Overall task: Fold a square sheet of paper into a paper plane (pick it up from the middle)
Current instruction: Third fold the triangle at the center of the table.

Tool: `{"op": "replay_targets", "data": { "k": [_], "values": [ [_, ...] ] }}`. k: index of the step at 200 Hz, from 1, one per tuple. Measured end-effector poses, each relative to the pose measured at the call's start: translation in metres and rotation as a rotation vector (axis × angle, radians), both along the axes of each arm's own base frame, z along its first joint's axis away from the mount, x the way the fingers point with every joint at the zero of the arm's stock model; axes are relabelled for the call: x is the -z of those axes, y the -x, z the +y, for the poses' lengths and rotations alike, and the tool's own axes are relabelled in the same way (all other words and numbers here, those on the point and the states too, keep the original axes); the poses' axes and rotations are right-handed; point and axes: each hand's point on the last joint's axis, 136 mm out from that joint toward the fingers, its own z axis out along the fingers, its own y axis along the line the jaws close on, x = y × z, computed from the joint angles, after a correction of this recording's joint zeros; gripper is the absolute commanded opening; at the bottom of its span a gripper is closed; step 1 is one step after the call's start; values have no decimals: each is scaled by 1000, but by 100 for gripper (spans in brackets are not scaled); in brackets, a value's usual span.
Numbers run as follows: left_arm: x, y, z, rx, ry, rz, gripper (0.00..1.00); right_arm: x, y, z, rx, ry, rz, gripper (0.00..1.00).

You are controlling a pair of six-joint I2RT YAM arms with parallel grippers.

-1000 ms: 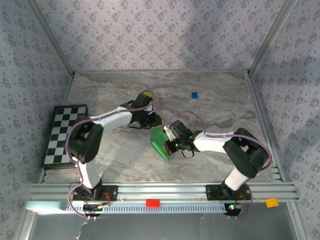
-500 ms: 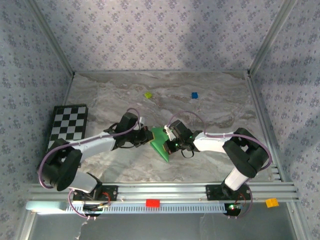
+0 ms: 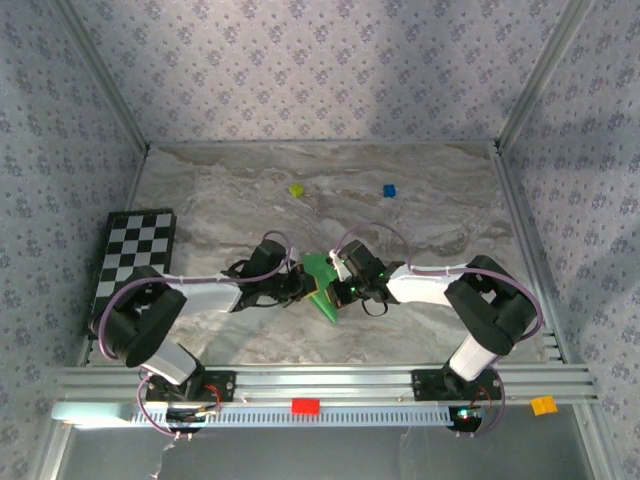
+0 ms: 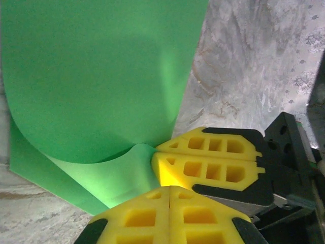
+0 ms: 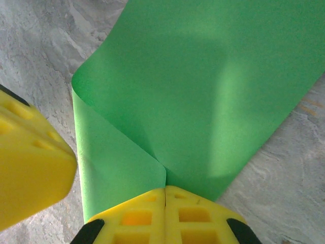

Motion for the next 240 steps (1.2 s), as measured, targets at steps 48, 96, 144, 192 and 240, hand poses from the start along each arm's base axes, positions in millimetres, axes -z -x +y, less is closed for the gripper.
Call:
{"op": "replay_targets", "data": {
  "k": [48, 96, 144, 192, 240],
  "values": [
    [10, 4, -1, 8, -16, 22, 0, 0, -1, 0, 9, -7, -4, 0],
    [14, 5, -3, 12, -21, 26, 0, 0, -1, 0, 9, -6, -7, 0],
    [15, 5, -2, 14, -25, 27, 0, 1, -1, 0, 9, -7, -8, 0],
    [27, 7, 1, 12, -59, 43, 0, 1, -1, 0, 9, -8, -8, 0],
    [34, 7, 4, 4, -85, 50, 0, 0, -1, 0, 9, -9, -9, 0]
  ]
}}
